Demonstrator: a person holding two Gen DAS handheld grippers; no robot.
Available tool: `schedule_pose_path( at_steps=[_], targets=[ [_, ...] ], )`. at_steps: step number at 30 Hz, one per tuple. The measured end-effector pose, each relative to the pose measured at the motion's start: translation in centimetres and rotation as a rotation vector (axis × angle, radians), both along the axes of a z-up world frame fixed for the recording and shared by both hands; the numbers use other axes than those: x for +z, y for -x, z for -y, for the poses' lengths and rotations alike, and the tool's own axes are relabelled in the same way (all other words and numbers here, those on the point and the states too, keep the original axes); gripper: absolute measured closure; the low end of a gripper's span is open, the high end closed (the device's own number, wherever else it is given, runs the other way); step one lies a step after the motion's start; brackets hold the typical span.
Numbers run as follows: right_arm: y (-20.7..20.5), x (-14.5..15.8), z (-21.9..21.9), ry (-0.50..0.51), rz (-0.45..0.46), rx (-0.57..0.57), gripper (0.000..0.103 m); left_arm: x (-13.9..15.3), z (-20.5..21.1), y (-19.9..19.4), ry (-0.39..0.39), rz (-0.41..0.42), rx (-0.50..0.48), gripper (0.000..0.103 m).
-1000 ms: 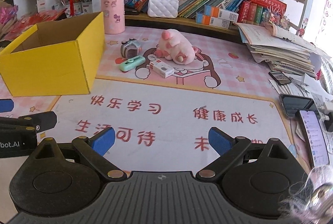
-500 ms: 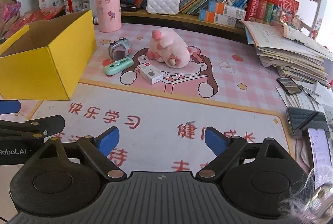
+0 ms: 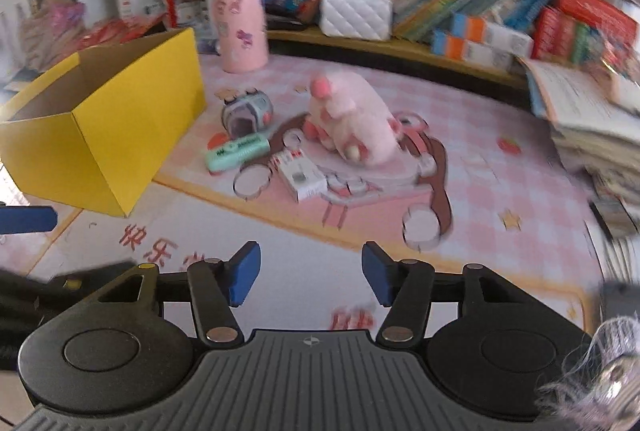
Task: Organize objects
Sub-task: 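Withdraw both tools from the box toward the pink pig and remaining items, then grasp the small white cat-print box with the right tool, then close the left tool on the green stapler while the right tool holds the white box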
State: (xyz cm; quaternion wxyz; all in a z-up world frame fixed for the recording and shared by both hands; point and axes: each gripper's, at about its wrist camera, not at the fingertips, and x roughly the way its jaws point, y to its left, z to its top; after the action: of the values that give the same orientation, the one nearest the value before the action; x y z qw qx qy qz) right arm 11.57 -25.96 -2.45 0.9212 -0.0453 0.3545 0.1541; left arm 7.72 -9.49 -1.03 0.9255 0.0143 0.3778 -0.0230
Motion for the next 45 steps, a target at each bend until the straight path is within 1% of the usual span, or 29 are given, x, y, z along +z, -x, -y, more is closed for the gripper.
schedule_pose_path(
  at_steps=[5,8,15,20,22,23,25,29,32,34,36,38,40,45],
  targets=[
    [-3.6,-0.6,-0.6,0.014,0.041,0.087,0.049,0.2,0.5,-0.1,-0.022,0.003,0.021,0.006],
    [-5.7,-1.2,-1.3,0.044,0.058,0.143,0.049,0.3,0.9,-0.2,-0.032,0.006,0.027,0.006],
    [-9.6,-3.1,-2.3,0.068,0.019,0.197,0.049,0.5,1.8,-0.5,-0.058,0.022,0.019,0.006],
    [-10.9,-4.3,-3.0,0.066,-0.011,0.229,0.051,0.3,2.3,-0.8,-0.076,0.022,0.012,0.007],
    [-11.1,-4.4,-2.9,0.035,-0.014,0.246,0.061,0.3,2.6,-1.0,-0.077,0.023,0.009,0.007],
    [-11.1,-4.4,-2.8,0.023,-0.015,0.262,0.075,0.2,2.7,-1.1,-0.076,0.023,0.007,0.007],
    [-10.8,-4.2,-2.4,0.014,-0.016,0.282,0.075,0.2,3.0,-1.4,-0.074,0.028,0.004,0.007],
    [-9.4,-2.6,-0.2,-0.034,0.018,0.221,0.075,0.0,3.7,-2.4,-0.061,0.033,-0.005,0.007],
    [-8.1,-1.7,2.1,-0.035,0.037,0.126,0.075,-0.2,4.5,-3.3,-0.051,0.032,-0.010,0.007],
    [-6.9,-1.2,3.7,-0.023,0.051,0.062,0.075,-0.3,5.2,-3.9,-0.063,0.041,0.000,0.007],
    [-5.8,-0.8,5.2,-0.021,0.051,-0.001,0.075,-0.3,5.7,-4.5,-0.075,0.060,0.043,0.007],
    [-4.6,-0.6,6.8,-0.035,0.040,-0.061,0.075,-0.3,5.9,-5.5,-0.056,0.074,0.096,0.008],
    [-3.4,-0.3,8.3,-0.056,0.022,-0.105,0.075,-0.5,6.1,-6.4,-0.038,0.084,0.138,0.012],
    [-0.3,0.2,9.6,-0.071,0.004,-0.122,0.075,-2.0,6.5,-9.8,-0.039,0.065,0.283,0.012]
  ],
)
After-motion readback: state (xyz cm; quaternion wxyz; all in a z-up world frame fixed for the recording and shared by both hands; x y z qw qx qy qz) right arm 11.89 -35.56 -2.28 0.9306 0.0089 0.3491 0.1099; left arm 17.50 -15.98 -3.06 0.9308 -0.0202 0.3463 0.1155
